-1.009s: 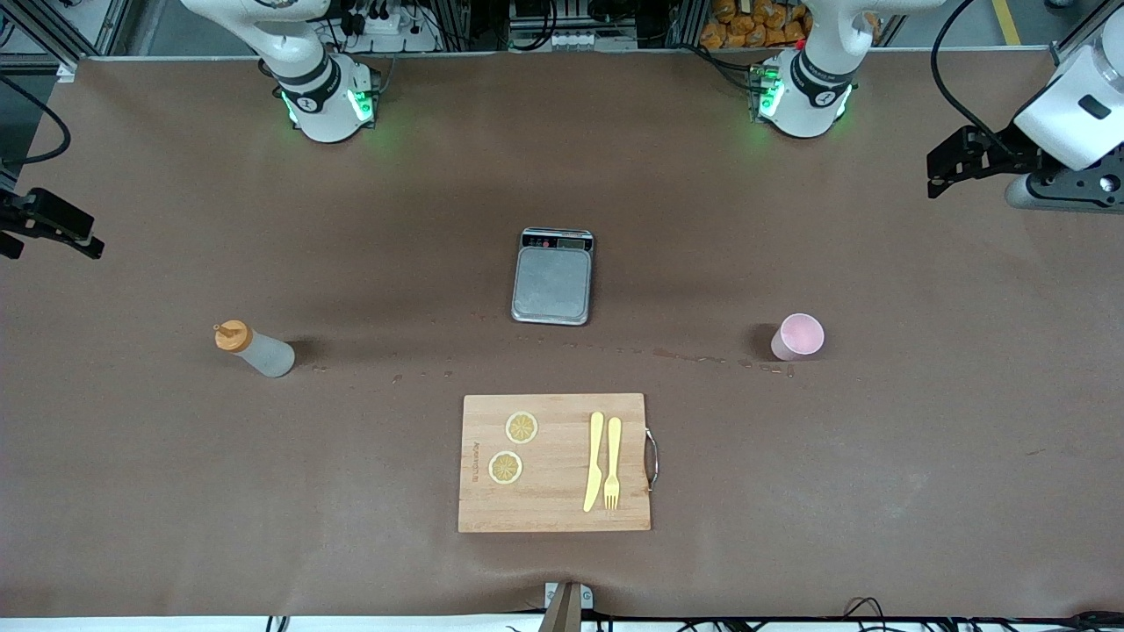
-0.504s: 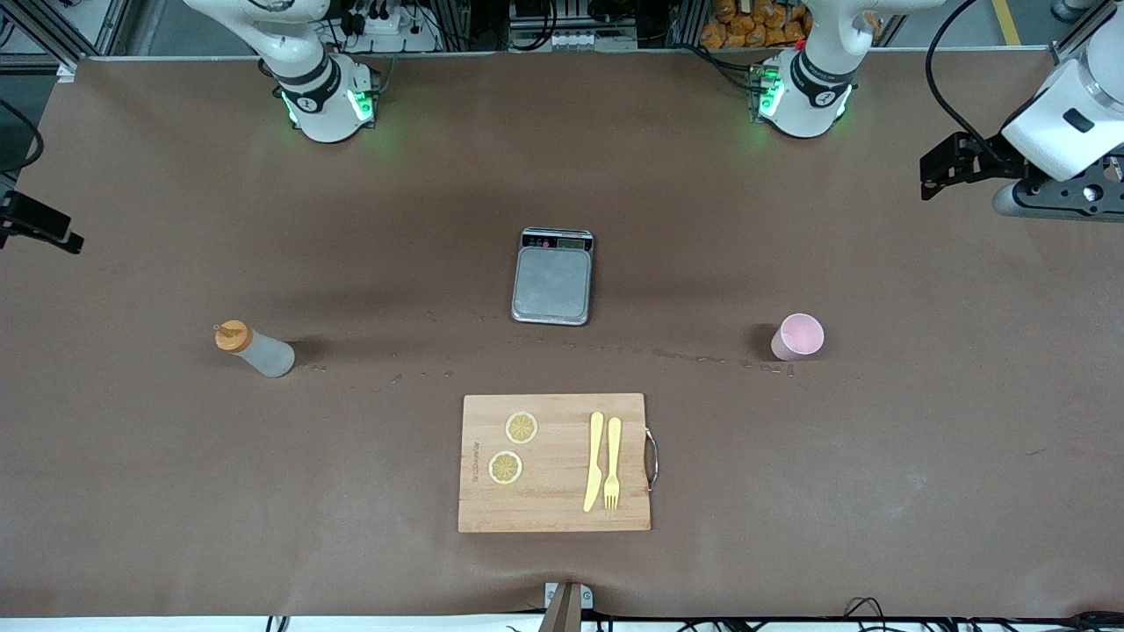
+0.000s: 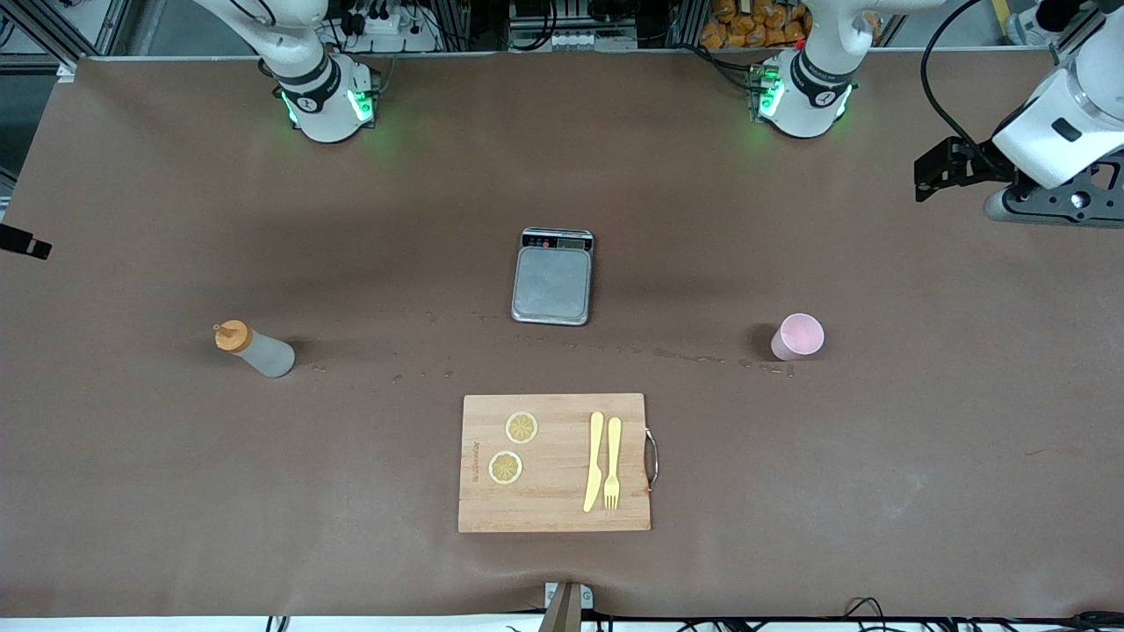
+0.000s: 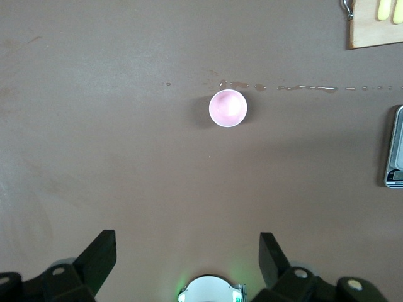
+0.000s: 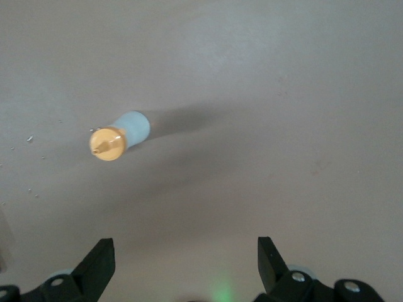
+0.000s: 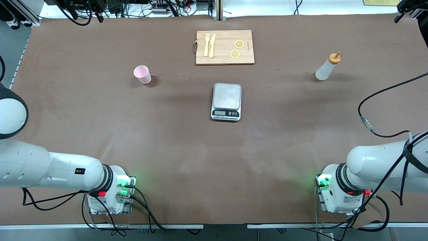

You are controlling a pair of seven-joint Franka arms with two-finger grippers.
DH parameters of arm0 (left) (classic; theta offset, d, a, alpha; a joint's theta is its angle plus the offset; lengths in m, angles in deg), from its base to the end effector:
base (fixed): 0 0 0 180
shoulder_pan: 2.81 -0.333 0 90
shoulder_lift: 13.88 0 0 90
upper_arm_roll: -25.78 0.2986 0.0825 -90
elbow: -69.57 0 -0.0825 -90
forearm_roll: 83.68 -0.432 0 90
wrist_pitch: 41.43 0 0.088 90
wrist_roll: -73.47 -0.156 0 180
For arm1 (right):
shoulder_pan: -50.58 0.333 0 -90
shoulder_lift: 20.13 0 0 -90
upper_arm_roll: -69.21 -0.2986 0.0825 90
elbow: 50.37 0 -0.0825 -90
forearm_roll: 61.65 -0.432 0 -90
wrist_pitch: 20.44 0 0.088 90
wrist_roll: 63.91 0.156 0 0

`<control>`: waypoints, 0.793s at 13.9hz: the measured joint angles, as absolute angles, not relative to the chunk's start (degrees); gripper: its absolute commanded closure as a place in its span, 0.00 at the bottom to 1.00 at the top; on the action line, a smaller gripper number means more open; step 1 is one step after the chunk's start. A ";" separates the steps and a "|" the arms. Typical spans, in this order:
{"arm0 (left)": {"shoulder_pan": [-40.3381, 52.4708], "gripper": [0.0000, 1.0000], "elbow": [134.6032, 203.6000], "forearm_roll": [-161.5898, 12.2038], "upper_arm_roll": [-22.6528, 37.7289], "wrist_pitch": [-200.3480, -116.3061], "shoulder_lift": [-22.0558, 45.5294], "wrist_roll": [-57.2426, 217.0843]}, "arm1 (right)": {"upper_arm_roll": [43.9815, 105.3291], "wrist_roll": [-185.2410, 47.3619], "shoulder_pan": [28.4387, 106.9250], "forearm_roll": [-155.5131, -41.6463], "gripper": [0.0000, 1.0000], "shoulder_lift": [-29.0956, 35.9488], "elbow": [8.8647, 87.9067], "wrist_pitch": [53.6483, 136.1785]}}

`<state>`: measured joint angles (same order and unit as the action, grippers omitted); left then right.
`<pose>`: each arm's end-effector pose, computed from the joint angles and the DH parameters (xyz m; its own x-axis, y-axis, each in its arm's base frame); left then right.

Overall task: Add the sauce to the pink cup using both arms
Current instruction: 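Move the right gripper toward the white sauce bottle, then grasp the sauce bottle with the right gripper while the left gripper approaches the cup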

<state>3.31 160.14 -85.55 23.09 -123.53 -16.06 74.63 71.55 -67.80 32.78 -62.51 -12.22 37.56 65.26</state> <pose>0.5650 -0.0825 0.5645 0.9858 -0.1275 -0.1088 -0.1322 -0.9905 -0.0366 0.5834 -0.2102 0.4865 0.9457 -0.2740 -0.1749 -0.2819 -0.9592 -0.0212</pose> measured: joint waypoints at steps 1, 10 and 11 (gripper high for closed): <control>3.30 0.00 160.14 -85.55 23.09 -123.53 -16.06 74.63 | 71.55 -67.60 32.04 -62.99 0.00 -11.53 37.57 65.08; 3.17 0.00 160.28 -85.55 23.12 -123.63 -16.04 74.63 | 71.34 -32.55 27.05 -71.16 0.00 -2.75 37.81 63.36; 3.19 0.00 160.57 -85.55 23.10 -123.63 -15.81 74.63 | 71.40 -30.97 26.74 -73.20 0.00 -1.56 37.84 63.07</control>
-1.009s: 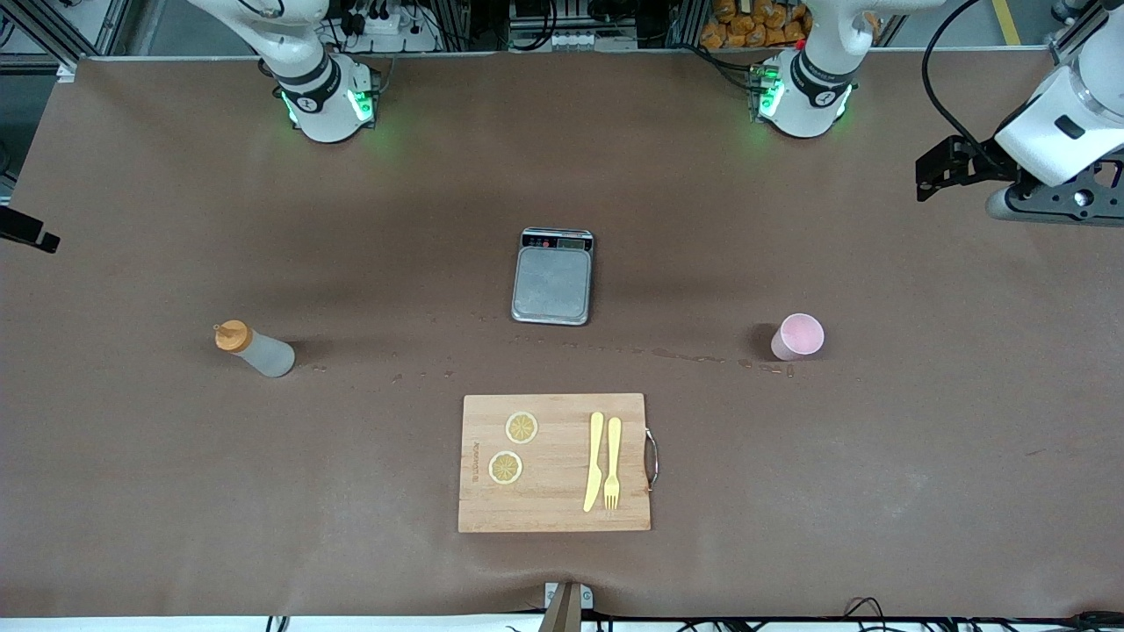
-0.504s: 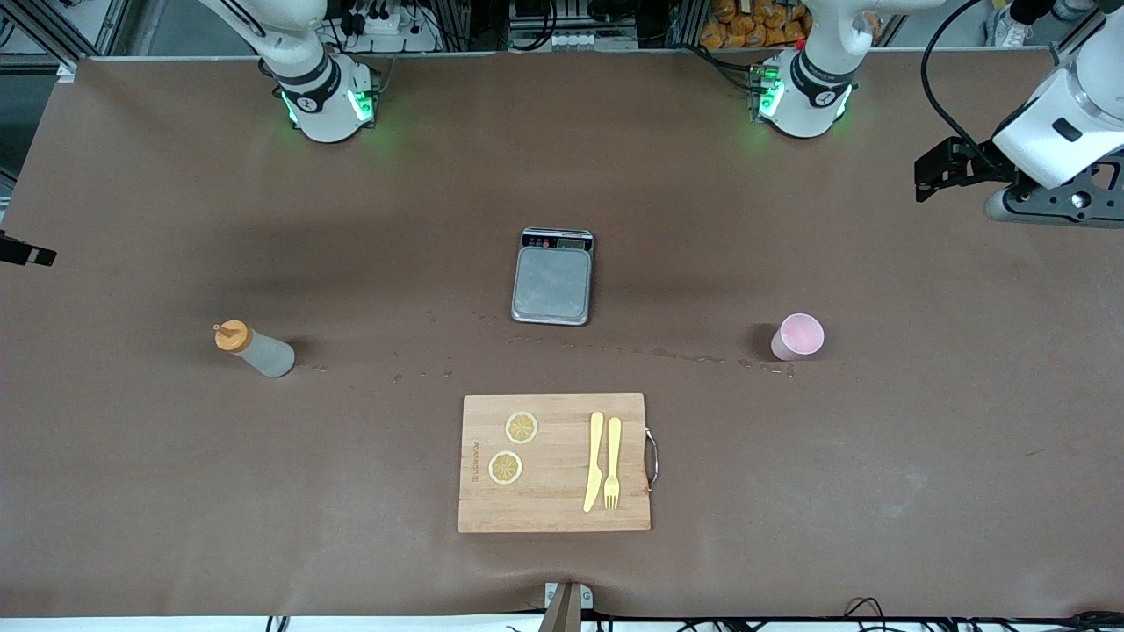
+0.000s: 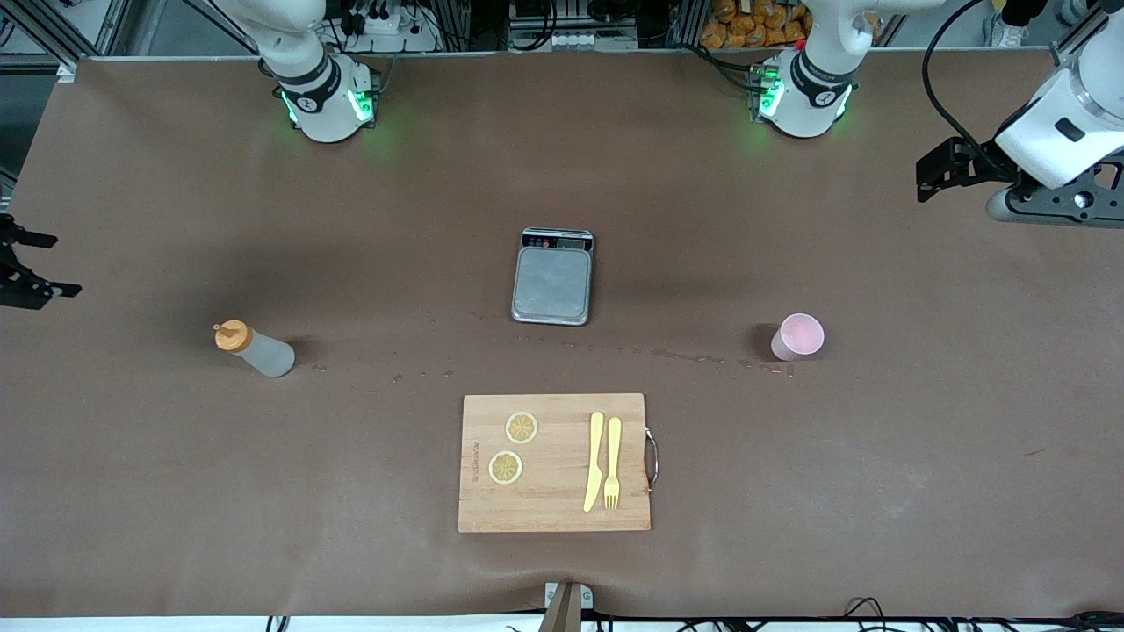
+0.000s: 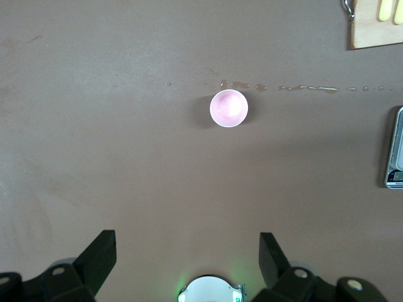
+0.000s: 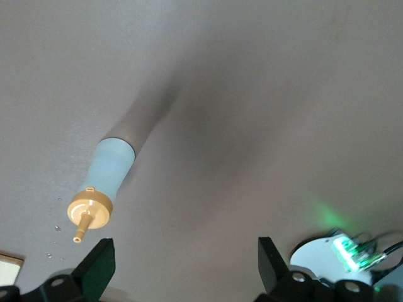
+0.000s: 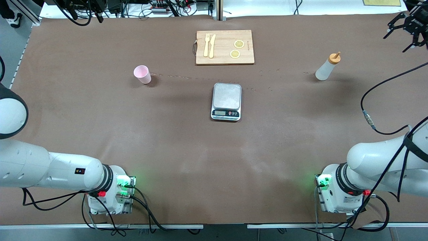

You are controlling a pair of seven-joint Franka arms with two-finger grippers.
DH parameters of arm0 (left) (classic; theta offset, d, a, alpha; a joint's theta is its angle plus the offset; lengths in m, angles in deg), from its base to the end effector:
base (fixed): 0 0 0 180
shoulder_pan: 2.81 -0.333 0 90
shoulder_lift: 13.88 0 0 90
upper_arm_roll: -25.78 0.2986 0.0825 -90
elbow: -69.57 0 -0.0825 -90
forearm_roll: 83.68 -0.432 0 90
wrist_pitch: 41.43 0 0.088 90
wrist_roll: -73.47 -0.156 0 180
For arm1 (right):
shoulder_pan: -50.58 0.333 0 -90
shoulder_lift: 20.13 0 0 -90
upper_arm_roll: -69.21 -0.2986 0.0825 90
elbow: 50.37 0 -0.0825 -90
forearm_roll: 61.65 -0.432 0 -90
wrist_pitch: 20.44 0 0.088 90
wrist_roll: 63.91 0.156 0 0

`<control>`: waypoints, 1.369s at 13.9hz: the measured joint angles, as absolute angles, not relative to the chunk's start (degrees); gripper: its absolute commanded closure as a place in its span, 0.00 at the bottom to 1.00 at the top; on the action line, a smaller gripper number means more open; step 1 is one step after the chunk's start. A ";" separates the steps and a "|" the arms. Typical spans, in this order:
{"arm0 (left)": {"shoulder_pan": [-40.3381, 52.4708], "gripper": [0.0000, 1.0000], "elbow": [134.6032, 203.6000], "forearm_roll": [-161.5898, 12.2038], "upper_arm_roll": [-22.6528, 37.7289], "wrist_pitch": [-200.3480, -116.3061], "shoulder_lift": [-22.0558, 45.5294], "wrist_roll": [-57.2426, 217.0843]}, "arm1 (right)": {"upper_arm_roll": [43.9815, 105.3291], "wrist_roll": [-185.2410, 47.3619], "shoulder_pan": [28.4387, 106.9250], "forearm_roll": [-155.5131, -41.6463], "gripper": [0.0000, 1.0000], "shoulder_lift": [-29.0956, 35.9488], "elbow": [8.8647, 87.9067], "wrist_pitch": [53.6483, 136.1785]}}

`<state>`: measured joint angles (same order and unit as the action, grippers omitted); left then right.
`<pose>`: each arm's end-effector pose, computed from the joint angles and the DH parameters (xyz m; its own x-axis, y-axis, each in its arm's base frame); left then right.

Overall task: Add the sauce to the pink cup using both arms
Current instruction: 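Grasp the sauce bottle with the right gripper while the left gripper approaches the cup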

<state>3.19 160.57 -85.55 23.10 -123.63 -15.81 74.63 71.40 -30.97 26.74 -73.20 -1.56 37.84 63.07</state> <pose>0.5659 -0.0812 0.5584 0.9850 -0.1252 -0.1189 -0.1304 -0.9908 -0.0366 0.5821 -0.2456 0.3689 0.4389 -0.7903 -0.4275 -0.8577 -0.5103 0.0628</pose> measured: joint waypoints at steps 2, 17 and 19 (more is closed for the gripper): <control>3.19 0.00 161.36 -85.54 23.10 -124.50 -14.64 74.63 | 71.48 -29.53 23.79 -80.66 0.00 0.65 37.91 61.32; 2.89 0.00 171.00 -85.54 23.20 -136.55 -9.26 74.63 | 71.30 -26.28 13.16 -108.11 0.00 23.08 39.90 59.92; 2.81 0.00 173.45 -85.54 23.23 -138.65 -9.24 74.69 | 71.00 -26.27 13.24 -111.54 0.00 24.34 41.64 62.45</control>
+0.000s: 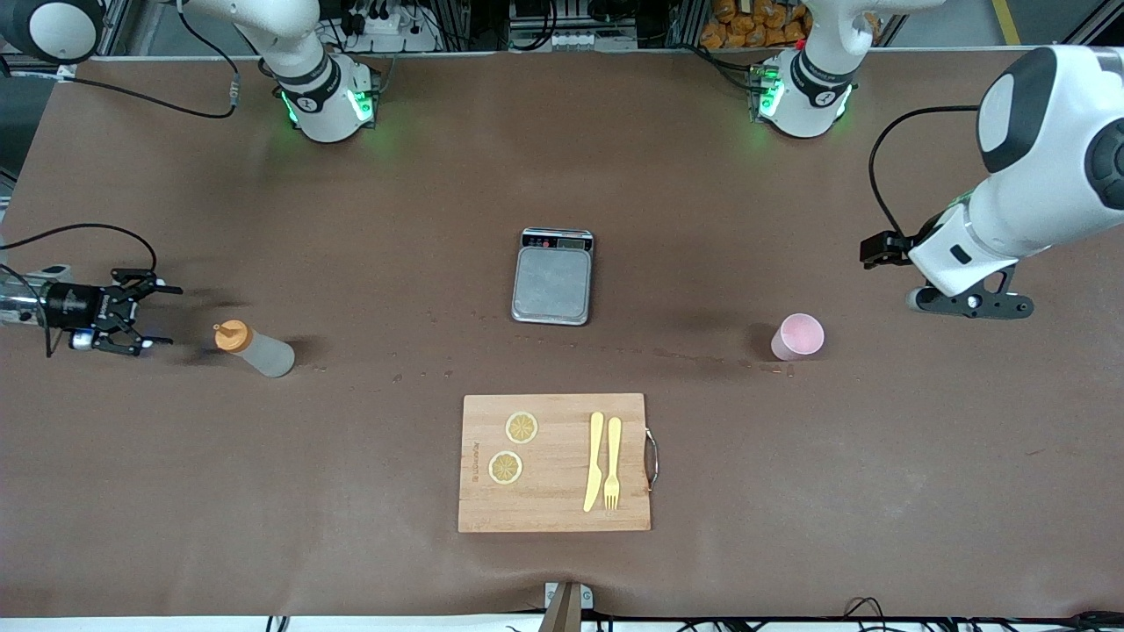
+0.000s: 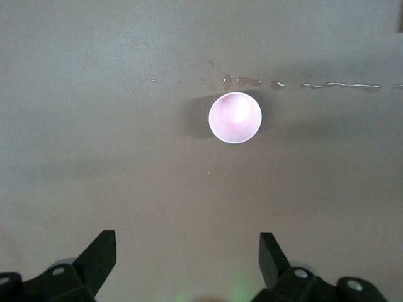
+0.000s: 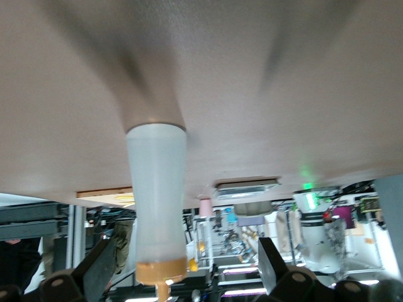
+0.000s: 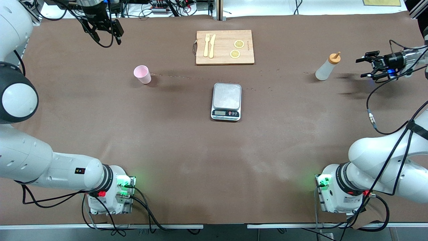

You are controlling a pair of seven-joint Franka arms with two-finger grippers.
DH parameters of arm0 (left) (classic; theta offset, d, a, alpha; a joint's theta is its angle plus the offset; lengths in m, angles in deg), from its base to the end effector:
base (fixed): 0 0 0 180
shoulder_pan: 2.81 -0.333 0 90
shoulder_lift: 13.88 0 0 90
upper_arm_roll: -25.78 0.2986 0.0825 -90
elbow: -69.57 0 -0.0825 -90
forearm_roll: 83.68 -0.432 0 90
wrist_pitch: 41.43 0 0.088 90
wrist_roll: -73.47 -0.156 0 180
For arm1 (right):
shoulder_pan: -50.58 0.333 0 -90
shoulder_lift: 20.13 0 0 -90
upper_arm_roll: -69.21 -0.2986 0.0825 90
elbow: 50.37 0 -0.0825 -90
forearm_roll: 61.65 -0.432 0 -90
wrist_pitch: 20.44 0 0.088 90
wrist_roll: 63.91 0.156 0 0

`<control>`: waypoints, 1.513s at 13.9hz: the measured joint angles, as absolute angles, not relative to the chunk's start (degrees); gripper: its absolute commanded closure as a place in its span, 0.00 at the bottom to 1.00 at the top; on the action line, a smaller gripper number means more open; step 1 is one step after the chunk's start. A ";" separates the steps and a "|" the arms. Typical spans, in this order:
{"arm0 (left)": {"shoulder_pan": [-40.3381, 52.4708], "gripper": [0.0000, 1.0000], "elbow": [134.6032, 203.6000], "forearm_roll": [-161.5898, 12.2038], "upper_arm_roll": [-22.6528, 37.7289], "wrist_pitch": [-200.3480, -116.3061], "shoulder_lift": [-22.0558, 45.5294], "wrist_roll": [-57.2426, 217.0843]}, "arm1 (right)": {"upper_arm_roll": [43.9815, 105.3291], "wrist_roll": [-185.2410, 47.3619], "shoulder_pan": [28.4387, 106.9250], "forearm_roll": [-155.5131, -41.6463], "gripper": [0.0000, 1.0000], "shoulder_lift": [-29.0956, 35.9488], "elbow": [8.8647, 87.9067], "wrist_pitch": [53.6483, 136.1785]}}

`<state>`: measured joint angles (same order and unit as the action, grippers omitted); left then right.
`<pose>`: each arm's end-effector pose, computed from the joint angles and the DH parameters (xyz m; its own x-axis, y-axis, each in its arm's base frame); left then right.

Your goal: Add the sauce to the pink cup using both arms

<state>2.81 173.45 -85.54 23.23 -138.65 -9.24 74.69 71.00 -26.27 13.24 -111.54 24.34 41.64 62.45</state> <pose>0.5926 -0.0801 0.3948 0.9730 -0.1229 -0.1953 -0.1314 -0.9908 -0.0313 0.5408 -0.2761 0.1064 -0.0889 -0.3627 -0.9277 -0.9952 0.0698 0.0681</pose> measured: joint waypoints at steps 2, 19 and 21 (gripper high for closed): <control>2.37 0.00 175.89 -85.54 23.25 -140.81 -9.20 74.73 | 70.65 -26.27 13.77 -113.53 0.00 24.92 43.41 65.65; 0.58 0.00 185.08 -85.45 22.94 -159.20 -2.26 74.73 | 70.15 -27.53 21.99 -120.39 0.00 27.02 45.21 70.48; 0.60 0.00 185.27 -83.72 22.51 -162.26 -0.47 74.73 | 70.10 -28.29 22.97 -120.59 0.00 27.18 45.30 71.36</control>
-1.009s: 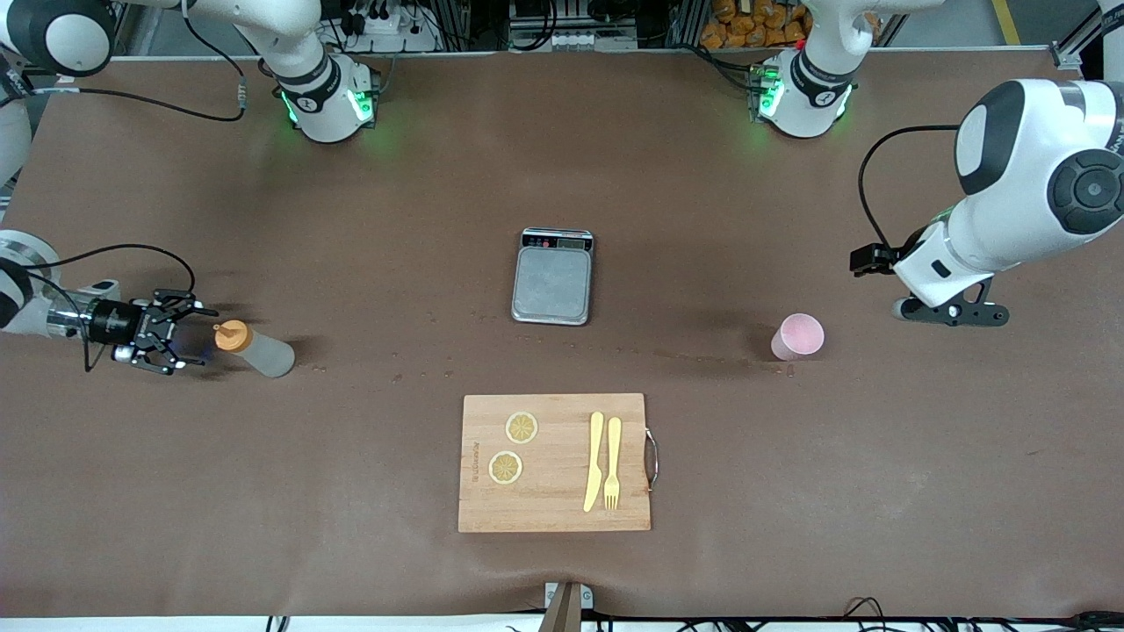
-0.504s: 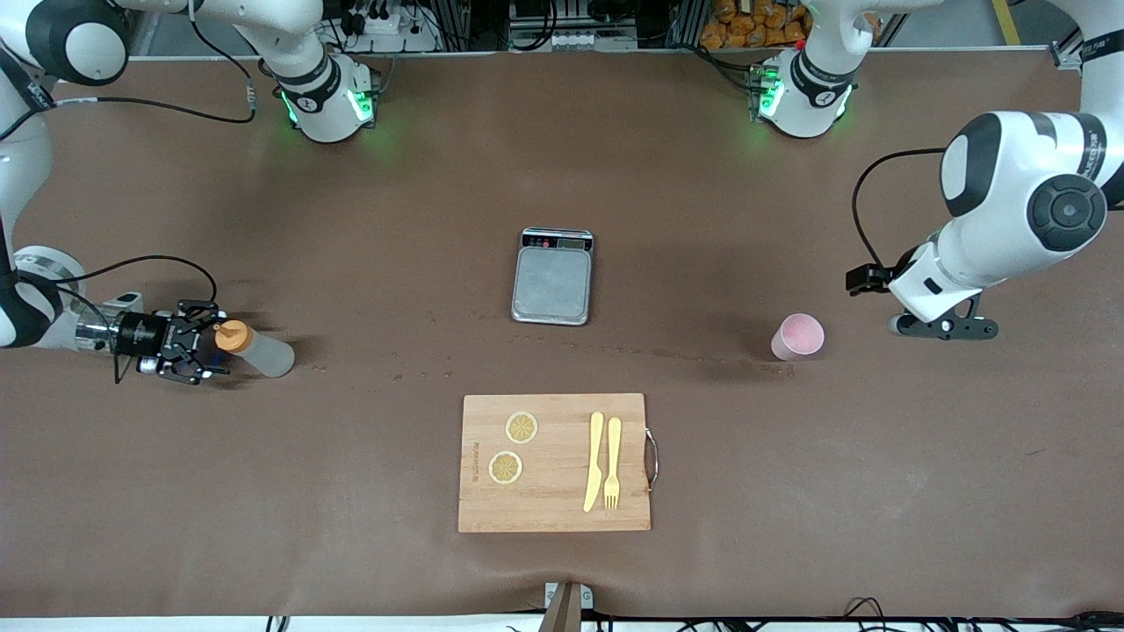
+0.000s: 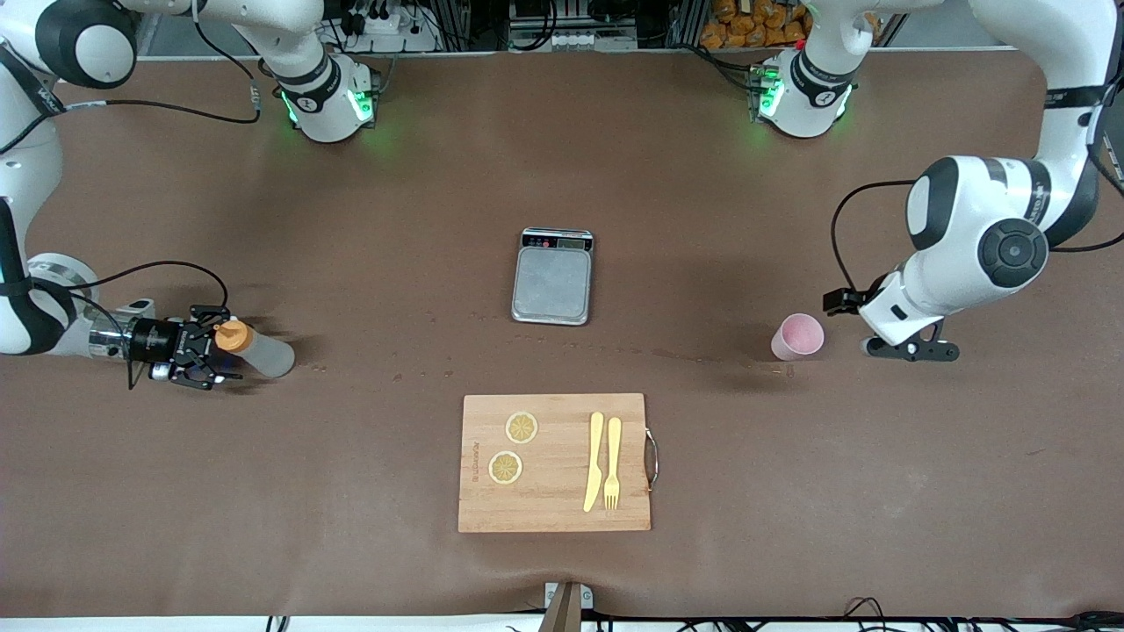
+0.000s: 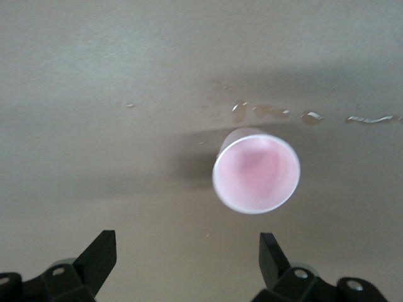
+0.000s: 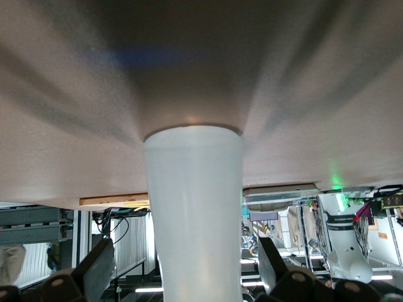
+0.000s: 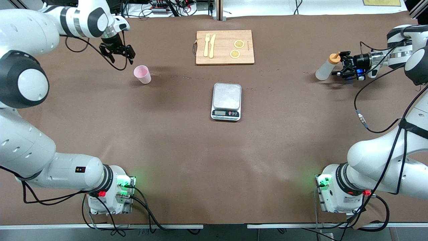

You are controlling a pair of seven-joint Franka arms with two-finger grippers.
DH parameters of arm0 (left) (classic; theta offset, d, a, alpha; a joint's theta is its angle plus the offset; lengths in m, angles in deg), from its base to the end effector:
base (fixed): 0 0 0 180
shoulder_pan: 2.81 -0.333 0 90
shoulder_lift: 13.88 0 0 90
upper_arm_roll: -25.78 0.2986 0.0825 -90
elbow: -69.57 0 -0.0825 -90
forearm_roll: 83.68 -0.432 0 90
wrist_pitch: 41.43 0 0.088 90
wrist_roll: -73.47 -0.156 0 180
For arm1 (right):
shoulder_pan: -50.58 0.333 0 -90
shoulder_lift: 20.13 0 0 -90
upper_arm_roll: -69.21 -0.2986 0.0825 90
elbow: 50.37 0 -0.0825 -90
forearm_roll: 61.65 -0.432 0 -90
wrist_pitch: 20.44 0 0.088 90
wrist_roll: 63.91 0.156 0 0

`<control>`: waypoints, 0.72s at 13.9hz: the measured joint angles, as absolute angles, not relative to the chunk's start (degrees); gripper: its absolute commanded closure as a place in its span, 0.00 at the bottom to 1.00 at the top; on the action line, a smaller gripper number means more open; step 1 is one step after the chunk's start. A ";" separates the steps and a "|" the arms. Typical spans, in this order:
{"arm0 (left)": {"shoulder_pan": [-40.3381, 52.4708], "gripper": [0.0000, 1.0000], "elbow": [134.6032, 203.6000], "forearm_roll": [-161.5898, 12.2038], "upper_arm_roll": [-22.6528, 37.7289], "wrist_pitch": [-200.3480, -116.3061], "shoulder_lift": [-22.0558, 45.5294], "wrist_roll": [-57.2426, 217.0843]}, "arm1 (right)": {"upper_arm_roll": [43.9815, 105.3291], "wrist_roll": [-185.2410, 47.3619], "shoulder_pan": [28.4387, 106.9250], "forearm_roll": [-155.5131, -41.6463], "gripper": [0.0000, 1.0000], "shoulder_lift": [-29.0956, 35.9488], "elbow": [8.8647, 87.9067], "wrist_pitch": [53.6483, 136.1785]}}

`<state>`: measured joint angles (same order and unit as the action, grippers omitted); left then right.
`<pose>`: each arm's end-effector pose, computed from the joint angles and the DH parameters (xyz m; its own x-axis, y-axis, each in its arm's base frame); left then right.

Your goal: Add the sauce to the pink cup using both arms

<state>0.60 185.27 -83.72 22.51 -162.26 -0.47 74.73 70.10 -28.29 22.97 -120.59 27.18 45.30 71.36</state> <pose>0.5973 -0.0703 0.2290 0.9851 -0.0940 -0.1439 -0.0936 -0.9956 0.0095 0.5842 -0.1681 0.0564 -0.0681 -0.3415 -0.9374 -0.9961 0.0768 0.0444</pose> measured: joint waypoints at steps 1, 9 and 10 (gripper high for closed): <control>0.61 0.00 185.28 -83.07 22.23 -163.47 0.19 74.73 | 70.09 -28.67 23.34 -120.65 0.00 27.29 45.31 71.65; 0.57 0.00 185.41 -78.99 21.97 -168.66 4.60 74.80 | 70.05 -32.07 24.20 -120.85 0.26 28.23 45.33 72.19; 0.49 0.00 185.43 -78.99 21.98 -169.18 5.15 74.83 | 70.05 -32.08 24.23 -120.85 0.33 28.28 45.42 71.84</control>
